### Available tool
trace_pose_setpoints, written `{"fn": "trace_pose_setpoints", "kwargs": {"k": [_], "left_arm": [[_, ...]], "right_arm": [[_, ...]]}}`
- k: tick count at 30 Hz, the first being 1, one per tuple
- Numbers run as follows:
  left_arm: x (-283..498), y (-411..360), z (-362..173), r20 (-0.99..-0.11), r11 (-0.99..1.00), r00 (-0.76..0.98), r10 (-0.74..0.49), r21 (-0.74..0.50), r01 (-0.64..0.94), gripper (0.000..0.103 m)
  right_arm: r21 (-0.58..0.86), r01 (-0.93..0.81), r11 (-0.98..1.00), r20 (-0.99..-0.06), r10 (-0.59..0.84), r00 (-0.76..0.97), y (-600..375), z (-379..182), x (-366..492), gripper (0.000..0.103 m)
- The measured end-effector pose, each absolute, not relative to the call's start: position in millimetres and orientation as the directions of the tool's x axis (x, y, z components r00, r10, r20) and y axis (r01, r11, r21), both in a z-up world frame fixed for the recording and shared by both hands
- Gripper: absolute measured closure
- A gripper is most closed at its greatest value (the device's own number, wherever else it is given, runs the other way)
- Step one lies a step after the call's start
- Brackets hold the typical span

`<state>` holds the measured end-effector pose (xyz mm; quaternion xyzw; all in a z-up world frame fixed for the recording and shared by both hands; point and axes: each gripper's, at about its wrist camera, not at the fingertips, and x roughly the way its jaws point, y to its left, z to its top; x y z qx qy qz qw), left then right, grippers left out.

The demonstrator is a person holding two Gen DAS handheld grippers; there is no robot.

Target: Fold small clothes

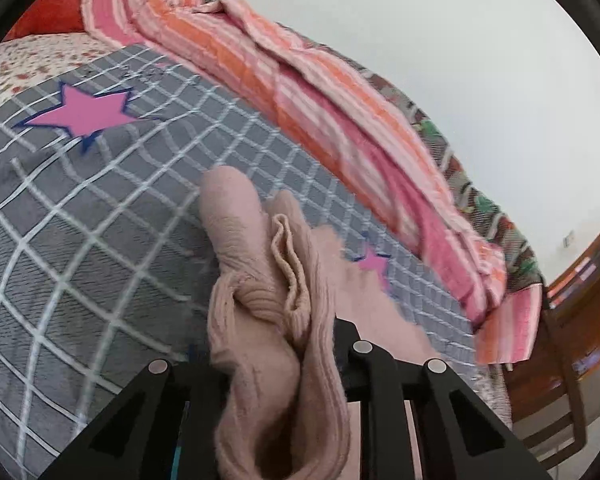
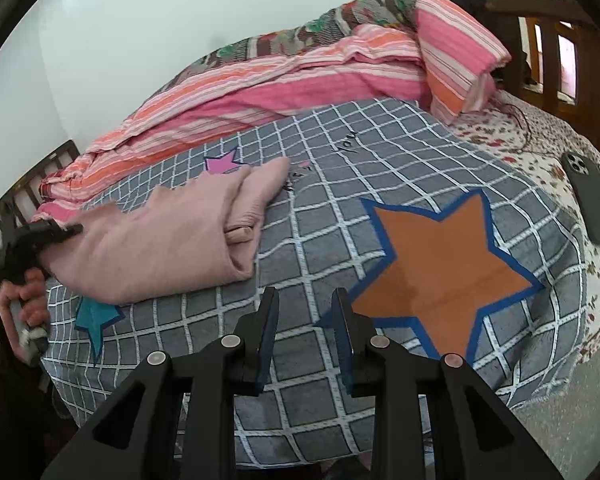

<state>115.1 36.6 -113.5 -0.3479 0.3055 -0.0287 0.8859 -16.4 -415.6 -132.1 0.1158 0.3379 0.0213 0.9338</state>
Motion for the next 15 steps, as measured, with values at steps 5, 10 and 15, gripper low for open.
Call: {"fn": "trace_pose_setpoints", "kwargs": {"k": [5,10,15], "left_arm": [[122.9,-12.1,-68.9,-0.501,0.793,0.816,-0.289,-0.603,-0.088,0.085],[140.5,-97.6,-49.5,-0.532,0.844,0.769,-0.355,-0.535,0.02,0.085],[152.7,-188.6,-95.7,-0.628,0.869,0.654,-0.421,-0.487,0.092,0.084]], "right_arm": [[0.228,0.069,0.971,-0.642,0.097,0.76,-422.5,-128.7,-16.7,0.076],[0.199,0.102,0.975,-0.65,0.054,0.758,-427.7,-119.8,-20.1,0.076],[0.169,0.134,0.976,-0.655,0.01,0.756,-435.0,-111.1,-22.1,0.076]]}}
